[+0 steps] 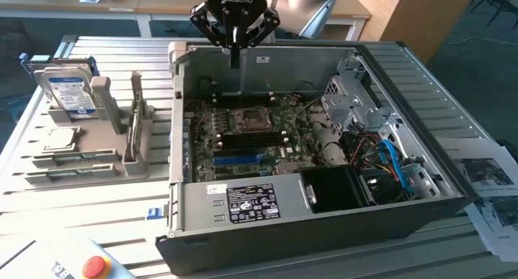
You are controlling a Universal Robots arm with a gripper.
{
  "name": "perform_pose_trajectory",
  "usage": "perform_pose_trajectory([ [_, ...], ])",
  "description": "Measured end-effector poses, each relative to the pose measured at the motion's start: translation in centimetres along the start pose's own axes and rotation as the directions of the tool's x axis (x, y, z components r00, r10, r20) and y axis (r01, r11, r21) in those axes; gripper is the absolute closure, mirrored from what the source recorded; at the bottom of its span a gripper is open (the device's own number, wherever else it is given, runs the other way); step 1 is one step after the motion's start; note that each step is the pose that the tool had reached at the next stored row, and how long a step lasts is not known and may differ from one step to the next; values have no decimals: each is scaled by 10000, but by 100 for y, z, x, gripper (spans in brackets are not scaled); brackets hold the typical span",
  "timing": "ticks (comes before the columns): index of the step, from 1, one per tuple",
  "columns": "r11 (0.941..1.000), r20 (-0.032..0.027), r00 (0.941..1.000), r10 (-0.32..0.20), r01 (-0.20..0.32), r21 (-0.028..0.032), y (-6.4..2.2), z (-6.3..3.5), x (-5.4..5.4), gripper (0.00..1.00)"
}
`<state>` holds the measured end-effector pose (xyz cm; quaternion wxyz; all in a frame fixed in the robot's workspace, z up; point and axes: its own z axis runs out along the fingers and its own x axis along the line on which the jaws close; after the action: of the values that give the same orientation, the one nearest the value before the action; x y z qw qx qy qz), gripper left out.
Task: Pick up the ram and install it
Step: 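Reach for the ram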
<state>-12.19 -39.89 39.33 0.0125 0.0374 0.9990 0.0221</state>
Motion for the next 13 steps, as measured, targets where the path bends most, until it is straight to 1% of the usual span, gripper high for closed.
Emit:
perform_pose_trajectory([
  [13,10000,0,10000,0,0,0,0,0,0,90],
])
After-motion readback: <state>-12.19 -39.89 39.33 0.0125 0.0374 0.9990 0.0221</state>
